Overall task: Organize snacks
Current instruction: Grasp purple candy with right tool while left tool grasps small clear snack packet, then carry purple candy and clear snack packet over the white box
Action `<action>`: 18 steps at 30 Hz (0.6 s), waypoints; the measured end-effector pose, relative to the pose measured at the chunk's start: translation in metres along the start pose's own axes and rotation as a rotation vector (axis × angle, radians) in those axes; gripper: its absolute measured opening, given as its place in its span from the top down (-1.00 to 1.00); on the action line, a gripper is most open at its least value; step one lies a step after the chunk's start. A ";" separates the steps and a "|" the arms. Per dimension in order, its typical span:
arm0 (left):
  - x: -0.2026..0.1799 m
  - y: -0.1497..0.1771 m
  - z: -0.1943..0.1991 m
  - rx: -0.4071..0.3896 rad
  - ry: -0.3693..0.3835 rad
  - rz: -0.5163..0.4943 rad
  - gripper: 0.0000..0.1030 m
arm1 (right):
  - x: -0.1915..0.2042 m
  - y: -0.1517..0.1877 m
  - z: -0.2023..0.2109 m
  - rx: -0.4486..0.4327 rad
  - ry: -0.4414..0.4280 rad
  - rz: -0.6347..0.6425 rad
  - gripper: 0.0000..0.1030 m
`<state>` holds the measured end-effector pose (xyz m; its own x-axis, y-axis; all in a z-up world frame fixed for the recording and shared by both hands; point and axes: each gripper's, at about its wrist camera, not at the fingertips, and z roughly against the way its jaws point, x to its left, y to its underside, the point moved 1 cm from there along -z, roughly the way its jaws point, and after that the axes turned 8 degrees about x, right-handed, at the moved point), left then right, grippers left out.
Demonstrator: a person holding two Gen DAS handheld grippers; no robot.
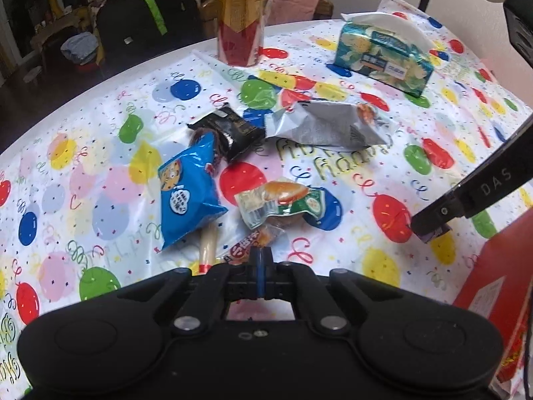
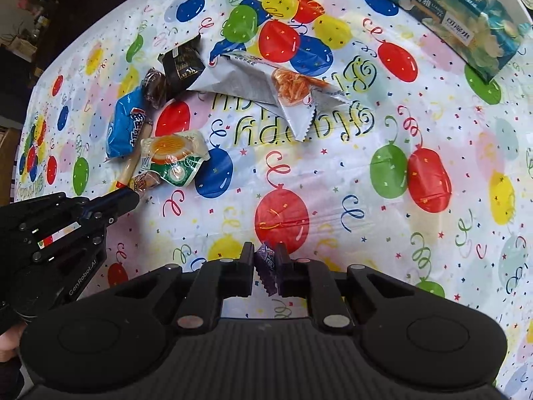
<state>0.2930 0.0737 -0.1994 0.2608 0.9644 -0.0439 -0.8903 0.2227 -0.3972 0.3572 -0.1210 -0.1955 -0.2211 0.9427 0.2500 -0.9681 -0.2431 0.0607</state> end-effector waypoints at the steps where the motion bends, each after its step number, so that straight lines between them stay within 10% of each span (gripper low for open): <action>1: 0.000 0.000 0.001 0.000 0.001 -0.003 1.00 | -0.001 0.001 0.002 -0.003 -0.002 0.001 0.75; 7: -0.003 0.000 0.003 -0.008 -0.010 -0.044 0.67 | 0.000 0.004 0.006 -0.010 -0.016 0.005 0.75; 12: -0.006 -0.003 0.004 -0.039 -0.024 -0.093 -0.27 | 0.001 0.005 0.010 -0.013 -0.030 0.014 0.75; 18: -0.011 -0.007 -0.009 -0.003 0.010 -0.153 0.25 | 0.001 0.005 0.011 -0.012 -0.036 0.021 0.75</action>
<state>0.3000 0.0597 -0.2047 0.3972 0.9177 0.0087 -0.8387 0.3668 -0.4025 0.3533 -0.1234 -0.1840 -0.2370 0.9284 0.2861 -0.9647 -0.2596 0.0432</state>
